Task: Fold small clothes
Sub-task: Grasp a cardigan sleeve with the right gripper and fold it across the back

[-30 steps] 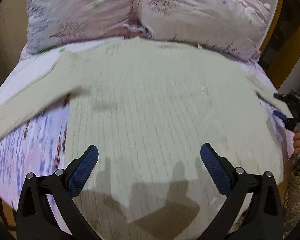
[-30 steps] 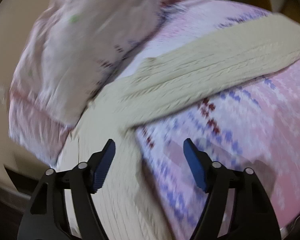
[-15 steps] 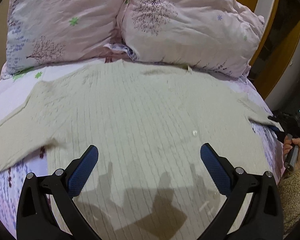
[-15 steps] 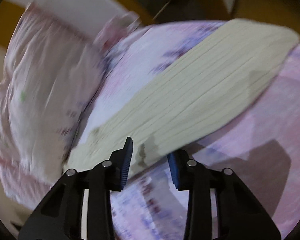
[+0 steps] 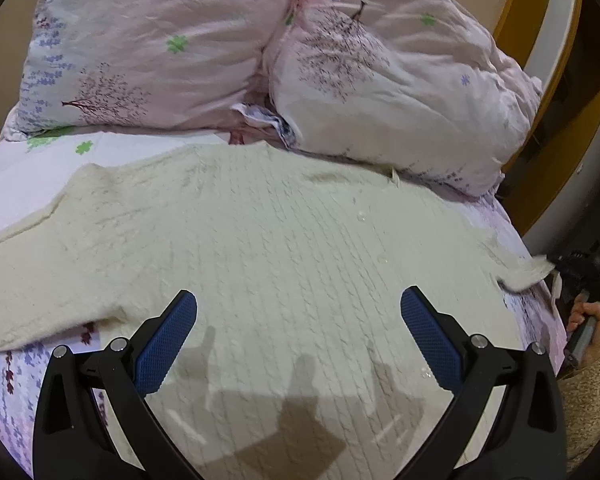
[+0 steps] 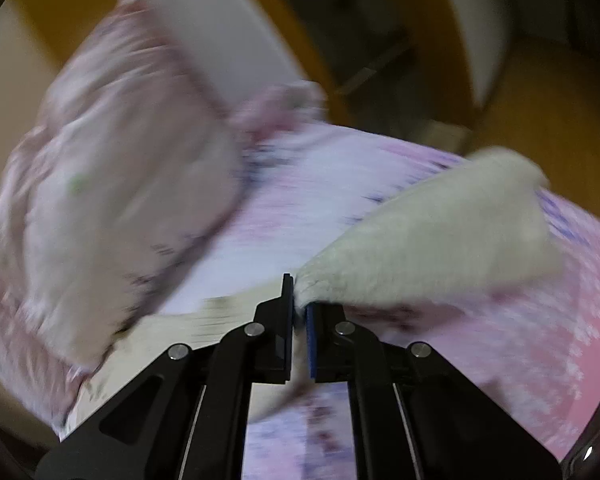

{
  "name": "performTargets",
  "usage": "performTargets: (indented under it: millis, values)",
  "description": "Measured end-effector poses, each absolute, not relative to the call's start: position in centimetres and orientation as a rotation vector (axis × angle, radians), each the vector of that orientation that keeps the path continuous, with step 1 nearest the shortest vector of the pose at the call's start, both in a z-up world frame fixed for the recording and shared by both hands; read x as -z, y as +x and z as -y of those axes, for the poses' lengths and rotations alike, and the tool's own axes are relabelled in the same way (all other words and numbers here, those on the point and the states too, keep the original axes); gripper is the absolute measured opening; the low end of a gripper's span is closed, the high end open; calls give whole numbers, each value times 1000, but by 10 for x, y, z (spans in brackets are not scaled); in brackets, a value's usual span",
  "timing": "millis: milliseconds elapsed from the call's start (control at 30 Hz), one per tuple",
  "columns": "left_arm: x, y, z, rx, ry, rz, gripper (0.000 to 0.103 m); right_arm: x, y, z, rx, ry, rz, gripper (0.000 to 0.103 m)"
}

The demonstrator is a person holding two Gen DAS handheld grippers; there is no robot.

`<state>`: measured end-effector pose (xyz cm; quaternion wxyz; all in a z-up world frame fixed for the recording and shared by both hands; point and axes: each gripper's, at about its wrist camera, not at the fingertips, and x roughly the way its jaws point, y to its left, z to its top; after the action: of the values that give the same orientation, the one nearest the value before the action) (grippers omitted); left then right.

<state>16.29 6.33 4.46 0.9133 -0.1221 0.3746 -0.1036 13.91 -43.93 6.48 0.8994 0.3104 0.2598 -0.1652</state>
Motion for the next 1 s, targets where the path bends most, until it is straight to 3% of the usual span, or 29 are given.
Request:
performTargets:
  millis: [233,400,533,600,733,900,967,1000]
  values:
    - [-50,163,-73,284,-338,-710,102,-95,179,312,-13,456,-583,5]
    - [-51,166,-72,256,-319,-697,102,-49,215,224,-226,394,-796,6]
    - [-49,170,-75,269,-320,-746,102,-17,223,221,-248,489,-911,22]
    - [-47,173,-79,270,-328,-765,102,-14,217,235,-240,561,-908,40]
    - [-42,177,-86,281,-387,-787,102,-18,205,271,-176,682,-859,46]
    - [-30,183,-93,320,-491,-830,102,-18,206,299,-67,741,-828,46]
    - [-28,184,-96,323,-510,-836,102,-20,210,299,-12,706,-815,33]
    - [-27,184,-98,322,-516,-834,102,-23,213,295,13,672,-805,20]
